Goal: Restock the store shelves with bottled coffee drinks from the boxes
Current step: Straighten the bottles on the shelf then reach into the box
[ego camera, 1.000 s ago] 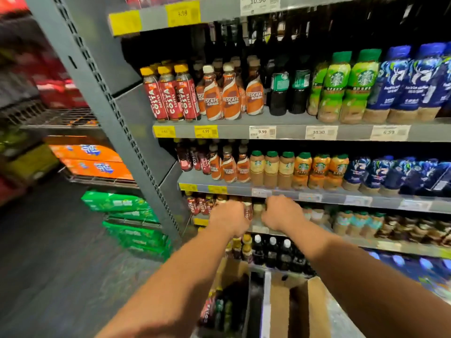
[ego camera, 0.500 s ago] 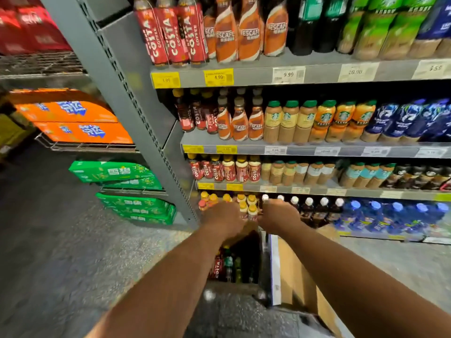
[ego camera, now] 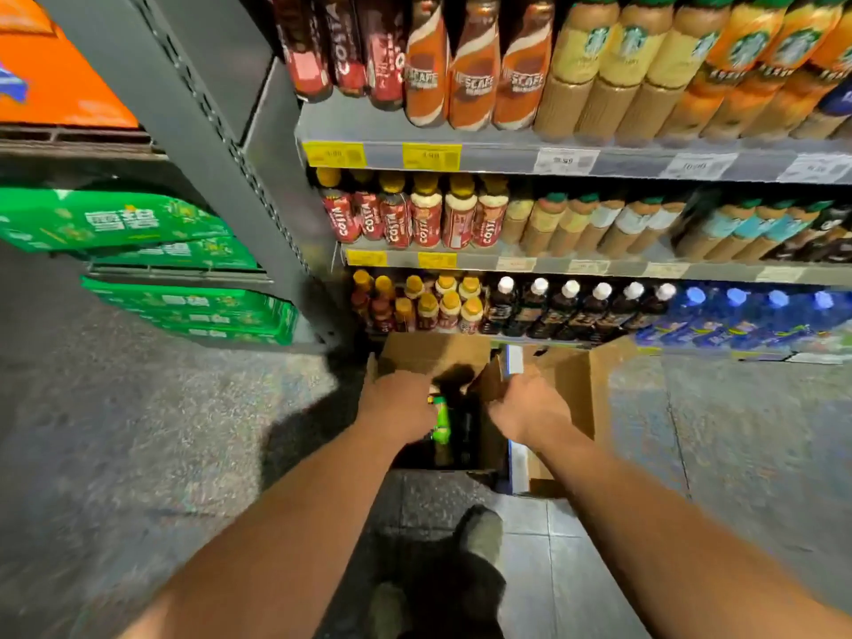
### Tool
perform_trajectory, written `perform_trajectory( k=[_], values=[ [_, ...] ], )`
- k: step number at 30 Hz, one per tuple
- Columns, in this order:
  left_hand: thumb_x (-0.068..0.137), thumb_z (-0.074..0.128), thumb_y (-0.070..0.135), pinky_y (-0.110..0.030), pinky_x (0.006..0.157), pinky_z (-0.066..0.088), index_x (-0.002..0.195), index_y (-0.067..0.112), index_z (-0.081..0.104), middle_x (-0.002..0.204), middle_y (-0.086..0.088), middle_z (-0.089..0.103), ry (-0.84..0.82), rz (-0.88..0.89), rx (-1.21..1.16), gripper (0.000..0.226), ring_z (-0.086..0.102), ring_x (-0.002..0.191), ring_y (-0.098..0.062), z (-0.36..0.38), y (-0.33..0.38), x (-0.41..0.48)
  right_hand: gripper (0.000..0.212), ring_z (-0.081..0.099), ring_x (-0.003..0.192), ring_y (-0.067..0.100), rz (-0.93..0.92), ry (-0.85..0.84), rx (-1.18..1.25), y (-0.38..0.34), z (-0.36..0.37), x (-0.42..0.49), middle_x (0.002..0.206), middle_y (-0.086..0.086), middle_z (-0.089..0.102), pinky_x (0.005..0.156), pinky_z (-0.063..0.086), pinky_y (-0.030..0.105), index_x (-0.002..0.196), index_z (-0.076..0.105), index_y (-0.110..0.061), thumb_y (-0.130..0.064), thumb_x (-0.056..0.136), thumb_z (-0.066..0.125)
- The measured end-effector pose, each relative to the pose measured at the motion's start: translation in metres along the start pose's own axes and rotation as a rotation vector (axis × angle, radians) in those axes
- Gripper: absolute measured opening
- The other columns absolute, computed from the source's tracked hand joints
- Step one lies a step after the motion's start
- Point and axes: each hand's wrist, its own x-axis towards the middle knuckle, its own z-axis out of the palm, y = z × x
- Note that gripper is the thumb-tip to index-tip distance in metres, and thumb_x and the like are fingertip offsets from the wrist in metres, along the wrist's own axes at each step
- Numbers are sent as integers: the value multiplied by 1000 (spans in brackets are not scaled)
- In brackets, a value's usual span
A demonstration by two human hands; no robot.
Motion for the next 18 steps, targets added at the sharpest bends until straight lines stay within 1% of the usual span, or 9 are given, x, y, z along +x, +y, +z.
perform_trajectory(
  k=[2,4,7,9,12,15,16,18],
  values=[
    [91,51,32,-37,79,49,96,19,62,101,-4,65,-11,-57,-23,18,61,94,-26,21,-11,18,36,60,107,32,15,-38,1,3,19,24,116,13,64,87,51,36,116,60,-9,-31,88,55],
    [90,52,31,-35,74,51,95,20,62,96,-2,64,-35,-99,-38,17,61,88,-24,43,-22,39,35,61,106,32,22,-78,18,7,45,47,116,13,63,84,51,35,116,60,-8,-30,89,55],
    [88,53,32,-37,77,53,95,20,62,95,-2,63,-51,-173,-84,16,61,89,-24,85,-38,78,30,62,99,31,9,-145,22,18,92,84,109,13,65,74,48,29,109,64,-9,-27,86,55],
    [88,53,31,-36,76,52,98,20,61,97,-2,63,-82,-215,-140,17,61,90,-25,120,-47,103,27,62,95,32,1,-188,17,29,127,113,104,14,66,70,46,28,104,64,-8,-25,85,55],
    [90,56,28,-38,78,53,102,15,62,102,-6,61,-160,-218,-212,19,60,94,-27,177,-60,141,24,62,93,34,18,-220,41,41,175,159,104,16,65,74,51,35,101,63,-6,-23,85,57],
    [90,57,28,-40,81,52,108,13,61,108,-10,61,-196,-247,-275,24,59,99,-29,230,-79,186,27,60,100,34,87,-228,110,51,220,208,110,16,63,76,47,34,108,62,-6,-24,88,59],
    [90,58,28,-41,83,52,110,12,60,111,-11,61,-203,-279,-312,26,58,102,-30,246,-86,201,28,59,101,33,119,-242,142,53,235,225,112,15,62,76,47,34,111,60,-6,-24,89,59],
    [89,59,27,-40,92,48,120,12,57,122,-12,57,-193,-357,-378,35,55,112,-31,279,-100,232,33,59,105,31,194,-277,177,58,269,256,116,14,60,83,52,37,118,57,-7,-24,90,60]
  ],
)
